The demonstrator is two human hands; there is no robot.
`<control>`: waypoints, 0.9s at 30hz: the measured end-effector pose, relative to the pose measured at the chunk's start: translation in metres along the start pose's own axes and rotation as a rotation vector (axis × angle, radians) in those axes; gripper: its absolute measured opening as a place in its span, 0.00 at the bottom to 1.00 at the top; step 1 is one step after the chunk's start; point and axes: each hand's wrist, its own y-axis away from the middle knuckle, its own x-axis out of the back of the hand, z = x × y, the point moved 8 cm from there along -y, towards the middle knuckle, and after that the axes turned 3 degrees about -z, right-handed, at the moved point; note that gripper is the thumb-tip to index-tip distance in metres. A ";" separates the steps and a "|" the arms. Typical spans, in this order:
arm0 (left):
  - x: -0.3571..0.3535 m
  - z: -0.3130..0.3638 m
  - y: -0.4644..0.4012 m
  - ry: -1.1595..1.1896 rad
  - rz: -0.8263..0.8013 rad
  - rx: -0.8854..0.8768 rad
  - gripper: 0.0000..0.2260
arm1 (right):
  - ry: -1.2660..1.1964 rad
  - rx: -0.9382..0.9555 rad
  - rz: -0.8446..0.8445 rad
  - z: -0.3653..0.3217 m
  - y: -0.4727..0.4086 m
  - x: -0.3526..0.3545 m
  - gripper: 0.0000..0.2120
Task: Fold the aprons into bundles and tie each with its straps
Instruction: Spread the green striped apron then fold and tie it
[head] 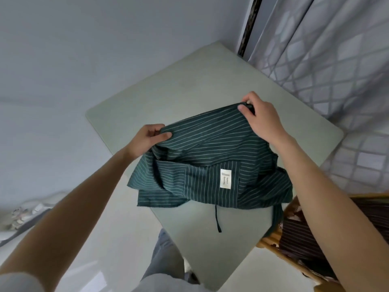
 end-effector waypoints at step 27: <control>0.037 -0.127 -0.316 -1.092 -0.075 0.364 0.35 | 0.342 -0.311 -0.272 0.195 -0.183 -0.174 0.25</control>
